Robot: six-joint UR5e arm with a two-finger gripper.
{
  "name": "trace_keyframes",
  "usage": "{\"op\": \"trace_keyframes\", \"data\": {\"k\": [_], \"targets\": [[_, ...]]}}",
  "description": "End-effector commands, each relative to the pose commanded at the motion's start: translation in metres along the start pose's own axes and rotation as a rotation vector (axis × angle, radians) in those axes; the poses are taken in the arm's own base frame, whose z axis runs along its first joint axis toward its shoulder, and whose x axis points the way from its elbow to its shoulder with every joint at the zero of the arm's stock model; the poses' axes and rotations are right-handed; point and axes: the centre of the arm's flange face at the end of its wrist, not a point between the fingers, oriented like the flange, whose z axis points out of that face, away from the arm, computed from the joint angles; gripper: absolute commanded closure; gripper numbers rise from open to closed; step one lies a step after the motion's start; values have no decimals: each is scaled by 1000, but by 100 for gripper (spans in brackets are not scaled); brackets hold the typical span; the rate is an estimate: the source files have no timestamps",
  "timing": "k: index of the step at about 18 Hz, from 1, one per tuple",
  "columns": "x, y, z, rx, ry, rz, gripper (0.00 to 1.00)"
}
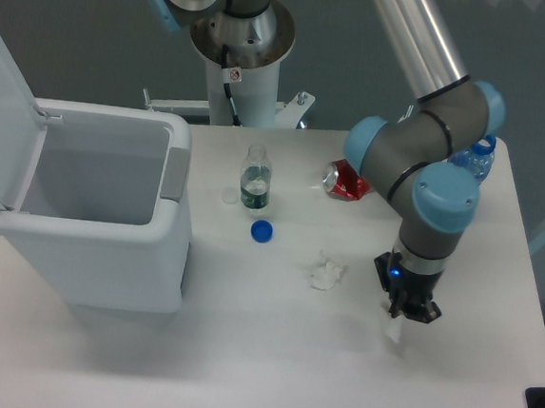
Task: Pick up the paper ball
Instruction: 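Lift the held paper ball up and away from the table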
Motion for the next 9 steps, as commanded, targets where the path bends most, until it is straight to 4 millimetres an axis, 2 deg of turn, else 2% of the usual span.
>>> {"op": "trace_keyframes", "data": {"k": [2, 4, 6, 9], "targets": [[-16, 17, -15, -53, -37, -22, 100], [-31, 26, -30, -53, -46, -33, 100], [-42, 27, -42, -33, -47, -37, 100], [-45, 29, -55, -41, -43, -42, 100]]}}
